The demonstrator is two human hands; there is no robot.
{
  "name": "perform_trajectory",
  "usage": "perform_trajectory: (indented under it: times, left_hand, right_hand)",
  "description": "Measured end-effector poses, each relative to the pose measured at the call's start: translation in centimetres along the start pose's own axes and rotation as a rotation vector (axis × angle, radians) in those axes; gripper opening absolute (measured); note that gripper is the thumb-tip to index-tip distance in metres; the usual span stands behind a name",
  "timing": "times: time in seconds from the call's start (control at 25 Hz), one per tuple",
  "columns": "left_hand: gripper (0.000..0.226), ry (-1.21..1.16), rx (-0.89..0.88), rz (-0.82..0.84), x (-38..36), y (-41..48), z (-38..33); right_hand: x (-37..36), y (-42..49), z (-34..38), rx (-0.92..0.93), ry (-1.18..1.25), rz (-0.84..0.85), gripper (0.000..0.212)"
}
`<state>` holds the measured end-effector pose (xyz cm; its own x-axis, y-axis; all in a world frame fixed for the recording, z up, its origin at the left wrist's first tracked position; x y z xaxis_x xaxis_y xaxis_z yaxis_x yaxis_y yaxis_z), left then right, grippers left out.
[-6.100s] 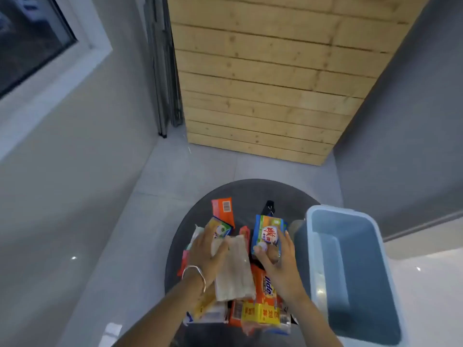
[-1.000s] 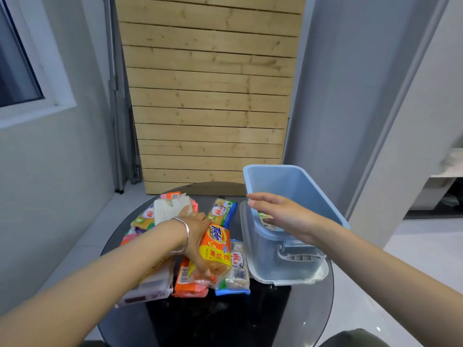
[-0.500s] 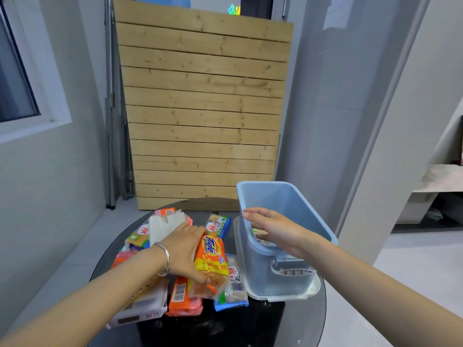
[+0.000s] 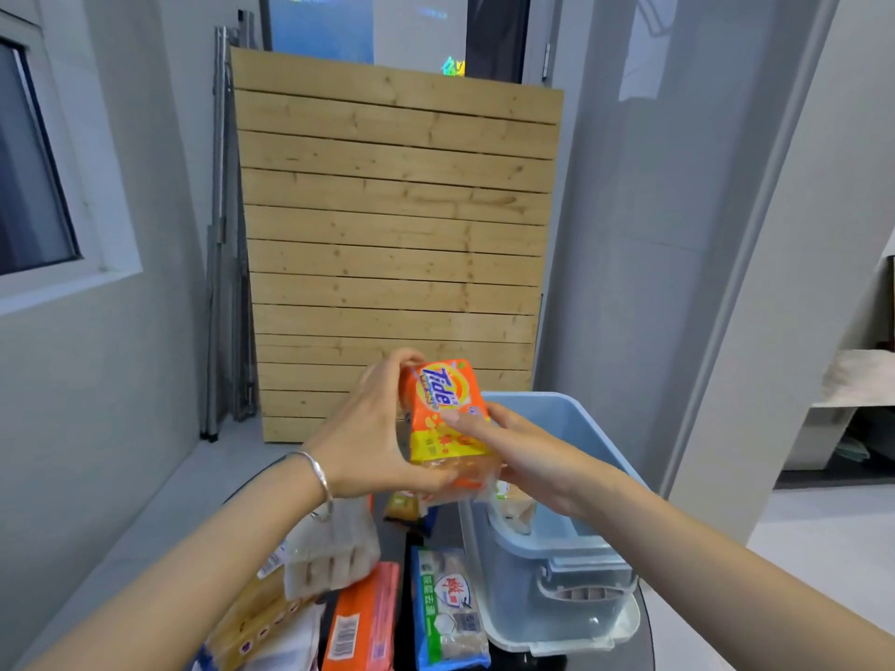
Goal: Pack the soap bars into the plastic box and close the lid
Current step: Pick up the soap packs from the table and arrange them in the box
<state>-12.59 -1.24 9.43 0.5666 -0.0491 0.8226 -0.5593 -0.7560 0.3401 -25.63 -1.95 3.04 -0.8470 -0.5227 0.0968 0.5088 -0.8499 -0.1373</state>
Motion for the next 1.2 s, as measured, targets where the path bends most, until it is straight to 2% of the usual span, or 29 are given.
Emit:
perform_trajectory:
  times: [0.16,0.28,0.32,0.36,0.44,0.48,0.52,0.6,0.72,0.84,0.92,1.0,1.04,1.2]
  left_hand:
    - [0.104,-0.021,-0.031,-0.107,0.0,2.8,-2.8]
    - [0.131,-0.102,0.036,-0.05,-2.4,4.9,-2.9]
    - [0.137,-0.256,0.095,-0.006,-3.8,5.4,-2.2]
    - [0.136,-0.511,0.168,0.044,-5.5,5.8,-1.3]
    - [0.112,-1.146,0.307,0.138,-9.8,6.4,-0.2]
    - [0.095,-1.361,0.317,0.169,-11.4,6.9,-0.2]
    - [0.083,-1.464,0.332,0.189,-12.5,7.5,0.0]
    - [0.075,-1.54,0.332,0.15,-13.3,8.4,0.7]
    - [0.071,-1.549,0.296,0.097,-13.9,9.5,1.3]
    - [0.06,-1.448,0.282,0.11,-14.3,10.0,1.4]
    - [0.054,-1.182,0.322,0.095,-14.3,10.2,2.9]
    - [0.052,-0.841,0.357,-0.035,-13.2,10.0,5.1]
    - [0.053,-0.781,0.375,-0.077,-13.2,9.8,6.1]
    - [0.058,-0.992,0.493,0.019,-16.9,9.3,8.5]
  right_hand:
    - [2.8,-0.3,2.1,0.098,0.171,-0.096,0.057]
    - [6.2,-1.0,1.0,0.072,0.299,-0.175,0.056]
    - [7.1,-1.2,0.4,0.06,0.331,-0.196,0.058]
    - [7.9,-1.3,-0.1,0.056,0.35,-0.211,0.061]
    - [9.3,-1.5,-0.9,0.047,0.32,-0.234,0.062]
    - [9.9,-1.5,-1.1,0.039,0.281,-0.235,0.059]
    - [10.2,-1.4,-1.1,0.033,0.232,-0.233,0.054]
    - [11.0,-1.0,-0.5,0.026,0.086,-0.262,0.048]
    - [12.7,-0.2,0.8,0.028,-0.131,-0.345,0.042]
    - [14.1,0.5,0.1,-0.02,-0.184,-0.381,0.06]
    - [15.3,0.7,-1.2,-0.054,-0.146,-0.438,0.059]
    - [15.9,1.0,-2.7,-0.104,-0.129,-0.487,0.061]
    - [16.3,1.3,-3.5,-0.151,-0.184,-0.519,0.065]
    - [17.6,2.2,-5.2,-0.318,-0.631,-0.639,0.065]
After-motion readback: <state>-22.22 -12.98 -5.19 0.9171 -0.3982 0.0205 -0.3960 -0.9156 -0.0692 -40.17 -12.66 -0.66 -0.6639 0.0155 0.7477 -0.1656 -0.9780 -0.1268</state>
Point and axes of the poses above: each hand's wrist, its own y-axis towards the middle knuckle, its own x-axis out of the back of the hand, z = x × y, the point moved 9 cm from there along y, towards the middle knuckle, and after that the axes turned 14 degrees about z, right-handed, at the moved point
